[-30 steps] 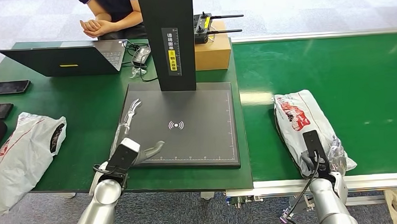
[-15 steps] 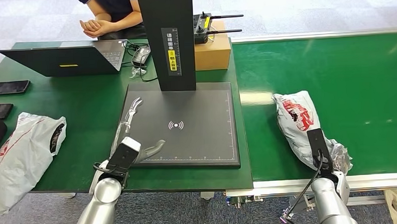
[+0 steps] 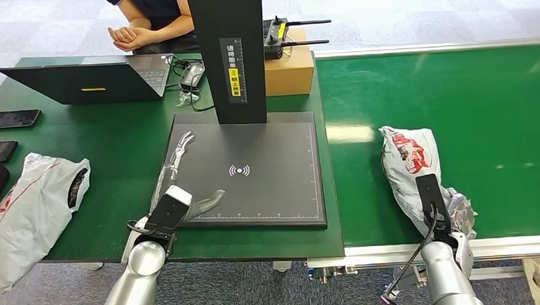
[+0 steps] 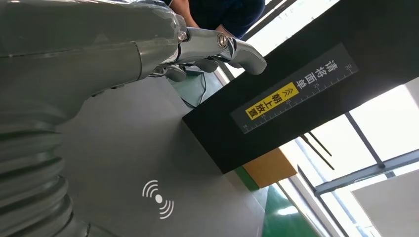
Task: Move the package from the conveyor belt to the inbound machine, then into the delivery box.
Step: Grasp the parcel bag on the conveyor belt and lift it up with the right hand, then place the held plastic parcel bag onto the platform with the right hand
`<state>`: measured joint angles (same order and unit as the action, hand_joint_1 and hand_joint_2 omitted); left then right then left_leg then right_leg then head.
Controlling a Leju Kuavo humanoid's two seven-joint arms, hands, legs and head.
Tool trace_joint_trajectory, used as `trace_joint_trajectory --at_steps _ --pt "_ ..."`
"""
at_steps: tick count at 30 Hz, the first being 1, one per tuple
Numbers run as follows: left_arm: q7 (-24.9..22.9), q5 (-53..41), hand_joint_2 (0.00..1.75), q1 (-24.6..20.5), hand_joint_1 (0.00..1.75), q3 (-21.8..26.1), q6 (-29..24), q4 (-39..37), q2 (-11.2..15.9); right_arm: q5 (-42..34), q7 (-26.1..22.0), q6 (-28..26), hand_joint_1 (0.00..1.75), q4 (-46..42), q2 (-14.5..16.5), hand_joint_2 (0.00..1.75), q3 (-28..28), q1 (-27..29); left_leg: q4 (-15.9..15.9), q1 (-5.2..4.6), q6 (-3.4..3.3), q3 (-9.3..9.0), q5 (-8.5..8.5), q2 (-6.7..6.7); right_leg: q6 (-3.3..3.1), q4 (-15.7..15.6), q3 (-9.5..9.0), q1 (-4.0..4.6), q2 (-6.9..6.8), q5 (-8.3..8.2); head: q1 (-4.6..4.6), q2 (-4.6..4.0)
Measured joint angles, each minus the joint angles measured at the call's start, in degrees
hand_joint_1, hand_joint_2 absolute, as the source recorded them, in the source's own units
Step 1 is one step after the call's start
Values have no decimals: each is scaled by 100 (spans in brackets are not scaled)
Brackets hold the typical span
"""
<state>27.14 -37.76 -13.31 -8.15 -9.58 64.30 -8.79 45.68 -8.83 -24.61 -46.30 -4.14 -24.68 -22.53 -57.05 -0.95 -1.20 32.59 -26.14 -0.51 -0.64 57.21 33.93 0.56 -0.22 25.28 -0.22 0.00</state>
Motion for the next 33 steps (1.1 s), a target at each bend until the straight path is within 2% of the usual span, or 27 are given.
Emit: trace_joint_trajectory --at_steps 6,12,24,33 --pt "14 3 175 1 0 0 -23 -2 -14 -33 -196 59 156 -362 78 175 34 116 0 0 0 1 0 0 0 0 0 0 0 0 1 0" --pt "43 20 175 4 0 2 -61 -5 -15 -96 -365 182 153 -967 198 175 322 335 1 0 0 1 0 0 0 0 0 1 0 0 1 0" --pt "127 109 175 29 0 8 -227 -59 -15 -316 -515 363 146 -2400 358 175 1192 881 1 0 0 2 0 0 0 0 1 0 0 0 1 0" --pt "175 138 175 67 0 31 -270 -59 -15 -190 -559 435 139 -3158 427 175 1814 1135 1 0 0 2 0 0 0 0 0 1 0 0 1 0"
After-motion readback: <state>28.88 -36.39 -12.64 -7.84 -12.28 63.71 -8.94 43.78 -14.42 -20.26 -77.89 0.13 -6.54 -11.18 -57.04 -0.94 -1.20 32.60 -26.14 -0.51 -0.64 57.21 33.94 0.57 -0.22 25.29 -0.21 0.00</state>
